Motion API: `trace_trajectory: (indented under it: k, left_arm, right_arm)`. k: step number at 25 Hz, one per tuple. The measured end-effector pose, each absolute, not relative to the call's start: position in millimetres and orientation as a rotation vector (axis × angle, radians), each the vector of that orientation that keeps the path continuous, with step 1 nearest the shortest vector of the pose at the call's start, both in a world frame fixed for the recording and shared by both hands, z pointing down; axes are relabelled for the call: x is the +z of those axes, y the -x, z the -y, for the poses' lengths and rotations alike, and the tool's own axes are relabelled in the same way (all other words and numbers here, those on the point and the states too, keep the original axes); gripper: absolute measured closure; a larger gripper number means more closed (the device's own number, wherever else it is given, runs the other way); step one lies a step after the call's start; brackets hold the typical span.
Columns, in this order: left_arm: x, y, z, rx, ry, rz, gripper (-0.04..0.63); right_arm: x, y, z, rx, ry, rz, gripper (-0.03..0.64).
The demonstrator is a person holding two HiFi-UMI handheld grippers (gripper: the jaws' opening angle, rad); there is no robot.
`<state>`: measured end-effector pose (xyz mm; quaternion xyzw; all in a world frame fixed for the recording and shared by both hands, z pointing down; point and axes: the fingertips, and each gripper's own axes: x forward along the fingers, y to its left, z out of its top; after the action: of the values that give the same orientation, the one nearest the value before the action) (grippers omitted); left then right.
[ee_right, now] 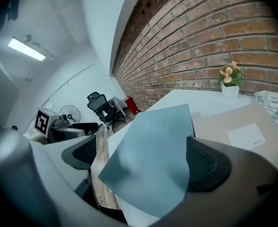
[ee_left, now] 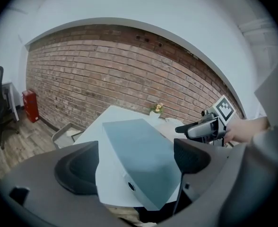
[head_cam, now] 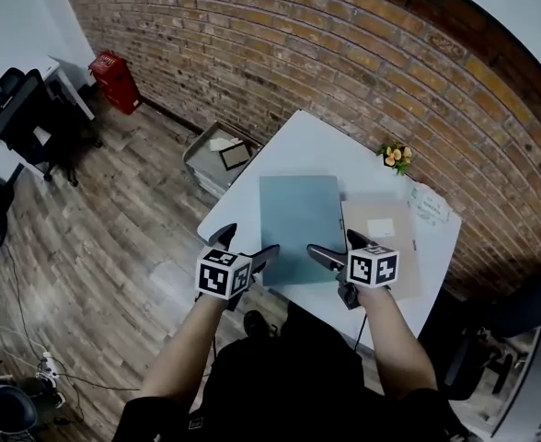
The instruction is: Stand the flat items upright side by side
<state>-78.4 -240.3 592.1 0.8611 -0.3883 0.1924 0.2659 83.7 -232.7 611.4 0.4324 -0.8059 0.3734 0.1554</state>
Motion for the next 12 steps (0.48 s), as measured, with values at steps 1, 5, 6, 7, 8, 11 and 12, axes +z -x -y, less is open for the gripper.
trace_trajectory:
  k: [1,5,6,7,8,11,12]
  left_arm:
    - [596.4,79.4,243.2,0.520,-2.319,1.033,0.086]
    - [614.8,74.9,253.6,0.523,-2.293,0.969,0.086]
    - [619.8,73.7,256.9,0.529,-2.289,0.955,0.086]
    - [625.1,72.5,260.4,0.537,-2.282,0.942,0.086]
    - [630.8,70.8,263.6,0.545,-2.272,0.930,0.086]
    - [648.4,63.6,268.0,0.568,-2.239,0.889,0.086]
    - [653.3,61.6,268.5,0.578,-2.232,0.876,0.086]
  right_arm:
    - [614.7,-83.9,234.5,1.082,-1.252,2.291,0.032]
    - [628.7,-92.4,245.9,1.096,-1.294,2.216,0.032]
    - [633.0,-93.2,250.1,1.103,-1.296,2.202,0.032]
    - [637.6,-93.4,254.0,1.115,-1.295,2.189,0.031]
    - [642.4,-93.6,256.9,1.131,-1.290,2.175,0.032]
    - [656.9,-95.5,259.1,1.183,-1.267,2.130,0.032]
    - [661.1,-96.2,258.9,1.197,-1.263,2.115,0.032]
